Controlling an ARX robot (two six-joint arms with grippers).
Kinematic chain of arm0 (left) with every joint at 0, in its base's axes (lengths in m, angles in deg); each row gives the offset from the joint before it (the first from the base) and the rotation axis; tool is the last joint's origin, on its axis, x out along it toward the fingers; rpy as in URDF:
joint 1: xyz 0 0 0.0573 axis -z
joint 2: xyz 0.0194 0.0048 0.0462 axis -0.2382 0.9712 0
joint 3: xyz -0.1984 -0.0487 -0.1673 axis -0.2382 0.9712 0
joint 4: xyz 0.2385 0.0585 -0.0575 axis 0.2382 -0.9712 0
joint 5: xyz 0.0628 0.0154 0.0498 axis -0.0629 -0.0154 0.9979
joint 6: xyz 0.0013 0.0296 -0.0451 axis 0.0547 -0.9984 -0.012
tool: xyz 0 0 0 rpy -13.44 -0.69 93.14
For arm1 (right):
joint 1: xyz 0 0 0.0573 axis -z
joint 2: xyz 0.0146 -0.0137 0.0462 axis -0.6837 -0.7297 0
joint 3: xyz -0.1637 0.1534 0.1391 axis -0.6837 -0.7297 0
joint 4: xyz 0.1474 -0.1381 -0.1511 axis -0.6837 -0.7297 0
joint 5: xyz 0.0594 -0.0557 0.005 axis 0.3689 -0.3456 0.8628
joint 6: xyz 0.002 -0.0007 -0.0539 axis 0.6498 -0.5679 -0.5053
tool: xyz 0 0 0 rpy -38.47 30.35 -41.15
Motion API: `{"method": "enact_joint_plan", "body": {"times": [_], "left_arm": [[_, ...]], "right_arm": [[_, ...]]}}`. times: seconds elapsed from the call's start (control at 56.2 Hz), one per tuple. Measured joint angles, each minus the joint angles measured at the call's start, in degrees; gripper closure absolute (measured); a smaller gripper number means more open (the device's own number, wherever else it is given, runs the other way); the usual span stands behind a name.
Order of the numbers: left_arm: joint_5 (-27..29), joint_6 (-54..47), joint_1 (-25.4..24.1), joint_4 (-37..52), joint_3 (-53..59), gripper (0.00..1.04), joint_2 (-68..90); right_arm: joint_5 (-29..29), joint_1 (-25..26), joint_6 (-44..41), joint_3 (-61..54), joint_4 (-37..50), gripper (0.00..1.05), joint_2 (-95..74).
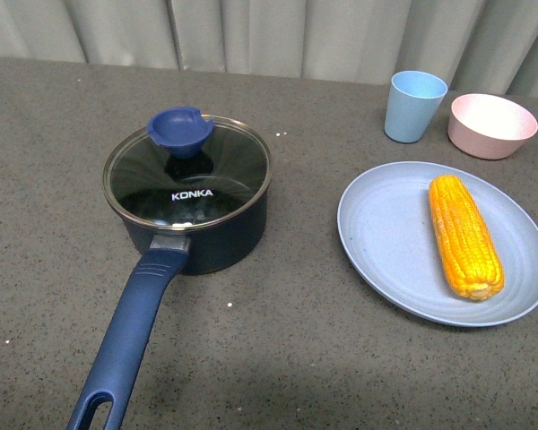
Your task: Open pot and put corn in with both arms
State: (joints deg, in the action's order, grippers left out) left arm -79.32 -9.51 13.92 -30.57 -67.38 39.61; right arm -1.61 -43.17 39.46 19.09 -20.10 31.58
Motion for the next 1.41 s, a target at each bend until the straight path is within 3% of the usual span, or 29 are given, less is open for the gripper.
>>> {"method": "enact_joint_plan", "body": {"times": [1.406], "left_arm": [[0.0,0.0,0.0,0.0,0.0,0.07,0.0]], "right_arm": [[0.0,0.0,0.0,0.0,0.0,0.09,0.0]]}}
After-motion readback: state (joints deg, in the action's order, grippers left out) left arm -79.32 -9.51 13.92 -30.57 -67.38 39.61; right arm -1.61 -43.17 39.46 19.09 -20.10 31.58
